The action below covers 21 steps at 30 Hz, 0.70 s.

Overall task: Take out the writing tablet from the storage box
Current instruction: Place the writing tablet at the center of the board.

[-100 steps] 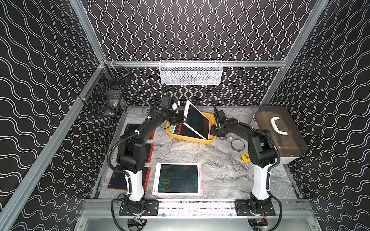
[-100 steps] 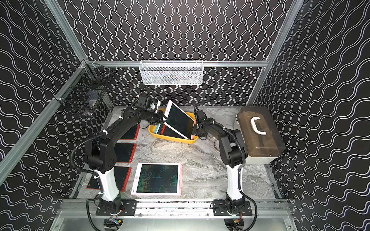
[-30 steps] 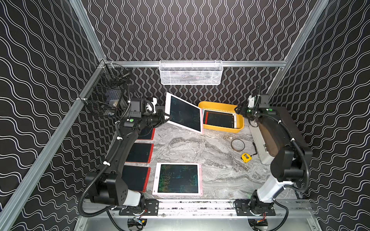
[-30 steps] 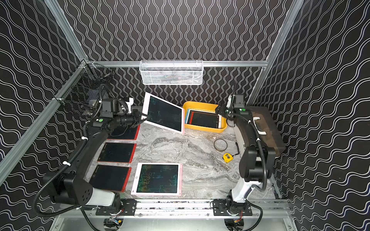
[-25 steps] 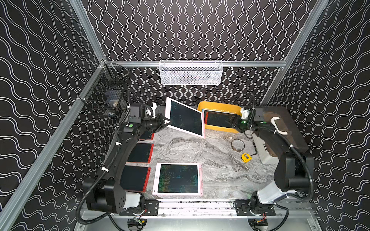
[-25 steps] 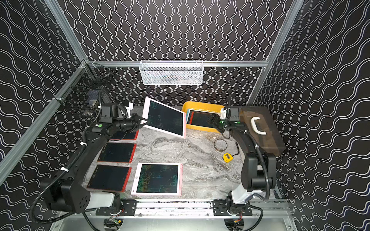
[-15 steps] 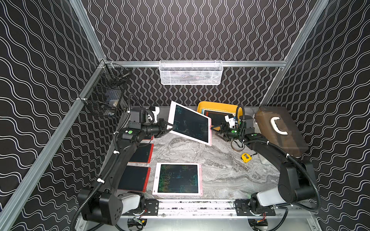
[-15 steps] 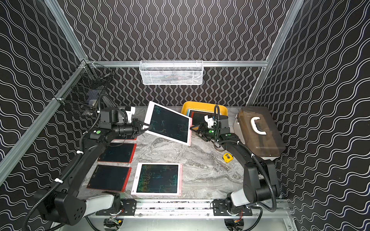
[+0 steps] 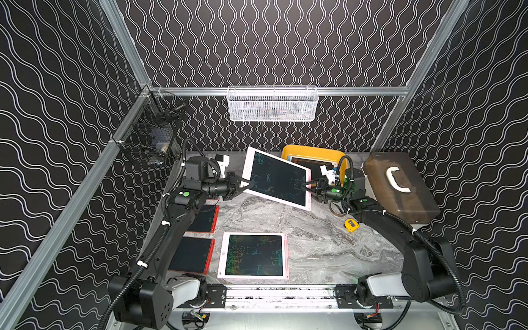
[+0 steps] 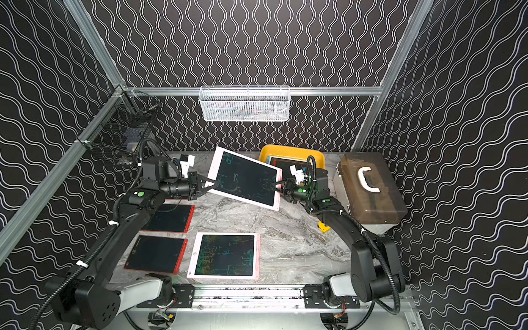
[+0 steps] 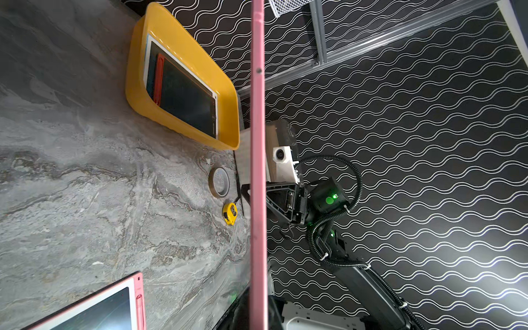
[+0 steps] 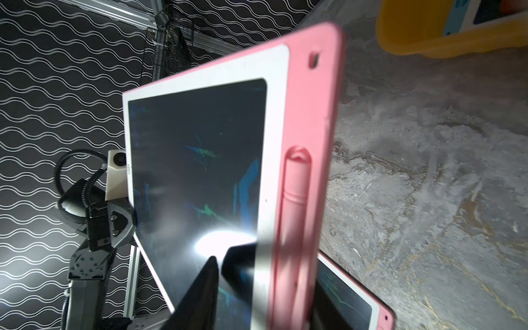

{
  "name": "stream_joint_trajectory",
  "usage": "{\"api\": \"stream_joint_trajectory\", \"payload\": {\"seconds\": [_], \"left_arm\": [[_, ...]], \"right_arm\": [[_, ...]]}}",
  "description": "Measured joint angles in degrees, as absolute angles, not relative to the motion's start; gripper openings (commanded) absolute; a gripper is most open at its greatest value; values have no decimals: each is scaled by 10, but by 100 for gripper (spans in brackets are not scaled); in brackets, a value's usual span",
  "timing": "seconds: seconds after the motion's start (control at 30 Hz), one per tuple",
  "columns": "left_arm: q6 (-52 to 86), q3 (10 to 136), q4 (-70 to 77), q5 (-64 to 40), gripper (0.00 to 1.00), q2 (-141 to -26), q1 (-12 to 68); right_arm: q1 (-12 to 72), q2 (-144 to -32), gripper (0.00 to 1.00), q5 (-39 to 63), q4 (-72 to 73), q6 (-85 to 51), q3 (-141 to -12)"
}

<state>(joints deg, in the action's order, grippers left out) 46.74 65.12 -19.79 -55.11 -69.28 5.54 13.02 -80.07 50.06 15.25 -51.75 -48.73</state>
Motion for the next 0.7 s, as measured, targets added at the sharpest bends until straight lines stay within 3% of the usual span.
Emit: {"api": "stream_joint_trajectory", "payload": {"seconds": [0.47, 0.7], "left_arm": [[545, 661, -37, -620, 0, -783, 57], [557, 690, 3, -642, 0, -826, 60]], "right_arm": [[47, -837, 22, 592, 471, -732, -419], [44, -831, 21, 607, 420, -695, -456]]}}
